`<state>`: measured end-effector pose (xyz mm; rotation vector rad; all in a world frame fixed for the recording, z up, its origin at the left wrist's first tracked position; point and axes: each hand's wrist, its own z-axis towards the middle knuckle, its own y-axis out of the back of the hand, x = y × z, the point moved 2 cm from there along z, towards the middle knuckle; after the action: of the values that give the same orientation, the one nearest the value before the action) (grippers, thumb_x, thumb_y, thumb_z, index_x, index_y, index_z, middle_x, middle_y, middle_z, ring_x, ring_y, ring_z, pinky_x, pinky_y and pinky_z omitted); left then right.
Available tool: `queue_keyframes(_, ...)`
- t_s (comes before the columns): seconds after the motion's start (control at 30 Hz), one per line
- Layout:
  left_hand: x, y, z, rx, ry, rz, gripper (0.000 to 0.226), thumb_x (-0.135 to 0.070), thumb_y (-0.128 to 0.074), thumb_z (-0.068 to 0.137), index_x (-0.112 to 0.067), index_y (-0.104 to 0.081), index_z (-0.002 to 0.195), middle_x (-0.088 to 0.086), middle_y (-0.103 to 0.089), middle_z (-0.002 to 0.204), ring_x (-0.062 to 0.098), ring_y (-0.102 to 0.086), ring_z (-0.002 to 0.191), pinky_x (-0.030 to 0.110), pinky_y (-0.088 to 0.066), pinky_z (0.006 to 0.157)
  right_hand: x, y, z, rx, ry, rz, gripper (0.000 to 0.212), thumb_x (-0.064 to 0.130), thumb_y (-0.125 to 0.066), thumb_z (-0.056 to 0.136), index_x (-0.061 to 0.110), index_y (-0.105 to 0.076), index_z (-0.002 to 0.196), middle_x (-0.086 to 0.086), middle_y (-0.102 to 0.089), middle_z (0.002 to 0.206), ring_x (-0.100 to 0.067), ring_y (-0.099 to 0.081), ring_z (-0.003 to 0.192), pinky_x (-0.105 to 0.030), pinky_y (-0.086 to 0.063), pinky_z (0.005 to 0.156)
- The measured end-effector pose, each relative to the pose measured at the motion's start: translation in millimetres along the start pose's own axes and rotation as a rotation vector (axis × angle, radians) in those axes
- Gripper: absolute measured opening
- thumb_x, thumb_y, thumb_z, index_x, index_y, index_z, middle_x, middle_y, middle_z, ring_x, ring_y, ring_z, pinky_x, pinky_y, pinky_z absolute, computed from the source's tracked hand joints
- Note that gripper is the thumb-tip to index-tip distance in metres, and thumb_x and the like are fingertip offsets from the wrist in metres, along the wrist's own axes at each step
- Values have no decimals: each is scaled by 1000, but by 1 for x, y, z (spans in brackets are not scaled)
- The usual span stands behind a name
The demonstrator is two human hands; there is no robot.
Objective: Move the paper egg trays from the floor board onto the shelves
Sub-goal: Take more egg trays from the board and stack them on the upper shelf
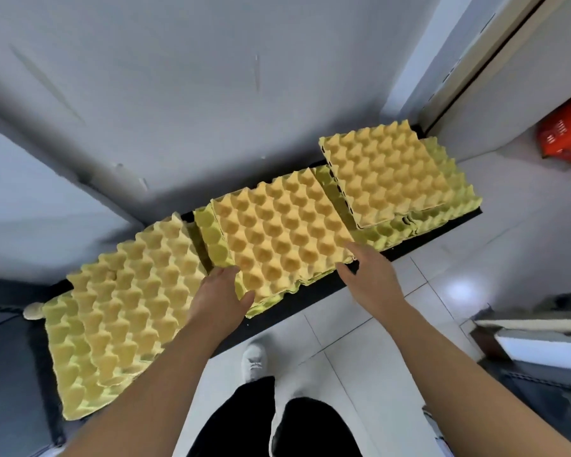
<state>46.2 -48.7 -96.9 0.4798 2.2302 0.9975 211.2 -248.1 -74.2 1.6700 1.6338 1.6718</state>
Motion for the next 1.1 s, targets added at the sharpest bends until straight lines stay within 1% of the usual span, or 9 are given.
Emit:
queue_keyframes(0.07,1,-14,18,33,59,-10,62,-41,-58,90,-20,-34,144,5,-34,148,25,-38,131,38,-40,100,-17,-13,28,33,12,-38,48,30,-55,93,17,-46,138,-3,-47,139,-18,-45,124,-34,-41,100)
queue_keyframes(0.3,8,-70,66,45,266,-125,73,-38,-62,88,-19,-25,148,9,-40,142,30,-42,126,39,-40,96,-69,-61,97,186,-7,-105,57,41,-57,89,20,-41,140,-16,-31,146,-30,-41,128,-45,-44,99)
queue_keyframes(0.4,7,-87,76,-36,299,-206,73,-39,-65,85,-26,-28,147,7,-46,134,27,-51,114,34,-43,81,-85,-76,113,219,11,-115,64,45,-59,87,21,-37,142,-9,-37,142,-29,-39,128,-45,-39,102)
queue_keyframes(0.57,-3,-89,71,-234,338,-342,68,-37,-70,80,-36,-39,141,-6,-51,130,13,-52,95,30,-44,71,-89,-87,119,198,55,-133,65,45,-61,85,22,-36,141,0,-47,135,-22,-31,131,-50,-28,103)
queue_keyframes(0.7,-5,-81,65,-361,284,-415,67,-34,-76,77,-30,-45,136,-9,-49,133,10,-51,110,28,-41,77,-91,-84,119,177,35,12,66,43,-66,81,23,-40,139,4,-53,127,-22,-42,125,-54,-32,103)
queue_keyframes(0.83,5,-82,63,-417,264,-444,49,-25,-66,88,-24,-48,133,-4,-51,133,16,-54,115,34,-47,87,-97,-81,120,164,36,144,68,49,-70,74,28,-46,134,14,-55,111,-19,-52,113,-52,-42,96)
queue_keyframes(0.9,9,-86,66,-401,271,-417,45,-27,-61,91,-21,-47,134,-2,-52,131,18,-54,115,32,-44,86,-101,-79,121,109,54,150,65,45,-72,73,26,-49,131,7,-53,117,-23,-47,116,-46,-39,100)
queue_keyframes(1.0,14,-95,76,-292,359,-365,60,-33,-62,90,-18,-34,141,5,-41,140,26,-45,122,36,-39,88,-104,-80,123,140,-37,135,75,38,-76,73,22,-41,137,-8,-34,138,-26,-31,130,-41,-35,104)
queue_keyframes(1.1,14,-106,83,-182,409,-337,62,-39,-60,89,-15,-33,139,11,-36,143,33,-41,125,44,-40,95,-108,-84,127,207,-76,136,83,36,-77,73,21,-33,142,-9,-37,140,-26,-34,131,-42,-38,104)
